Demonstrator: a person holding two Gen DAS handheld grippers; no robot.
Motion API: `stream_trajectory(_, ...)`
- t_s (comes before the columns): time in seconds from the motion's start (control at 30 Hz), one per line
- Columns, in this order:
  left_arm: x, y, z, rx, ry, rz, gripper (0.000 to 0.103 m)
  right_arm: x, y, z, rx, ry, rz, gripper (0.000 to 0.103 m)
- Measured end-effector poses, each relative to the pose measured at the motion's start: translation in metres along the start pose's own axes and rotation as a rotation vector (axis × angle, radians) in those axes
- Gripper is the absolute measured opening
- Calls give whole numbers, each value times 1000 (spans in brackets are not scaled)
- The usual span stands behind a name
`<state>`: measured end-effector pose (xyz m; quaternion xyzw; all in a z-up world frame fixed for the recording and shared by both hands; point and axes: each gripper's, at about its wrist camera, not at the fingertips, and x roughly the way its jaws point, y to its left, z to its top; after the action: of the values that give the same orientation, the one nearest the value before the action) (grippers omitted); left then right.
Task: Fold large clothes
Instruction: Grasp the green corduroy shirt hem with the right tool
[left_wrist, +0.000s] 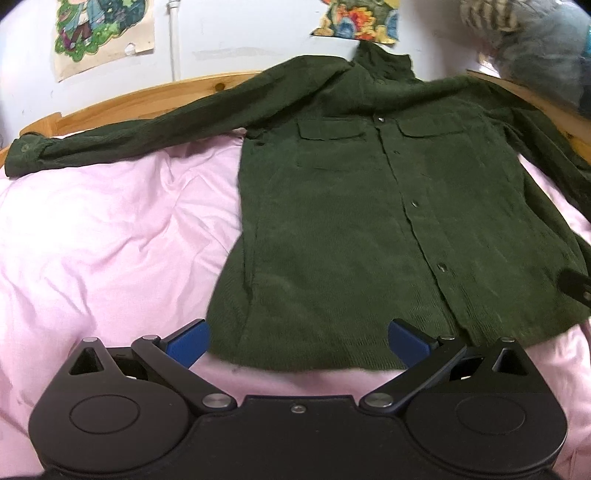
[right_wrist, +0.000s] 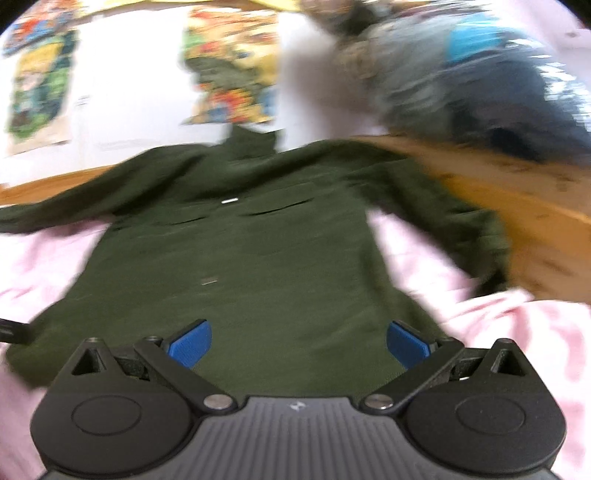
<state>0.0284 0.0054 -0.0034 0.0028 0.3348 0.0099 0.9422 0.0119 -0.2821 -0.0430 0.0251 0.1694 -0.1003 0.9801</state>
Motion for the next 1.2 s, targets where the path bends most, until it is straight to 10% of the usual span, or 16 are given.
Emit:
stream_trajectory(0.23,8,10,54,-30,-29,4,102,28,-75,22,258,-22,-281,103)
stream_trajectory(0.5,31,-8,119,109,-34,4,102,115,-108,51,197,73,-369,101)
stream_trajectory(0.6,48,-15,132,141,-38,-14,102,142,-126,57,268,142,-360,81)
stream_trajectory(0.83,94,-12,122,131,4,-67,102,144,-134,72,355,106,-275,17)
stream_trajectory(1.2,94,14,110,97,40,-91,102,69,50,147,-61,-143,264,14)
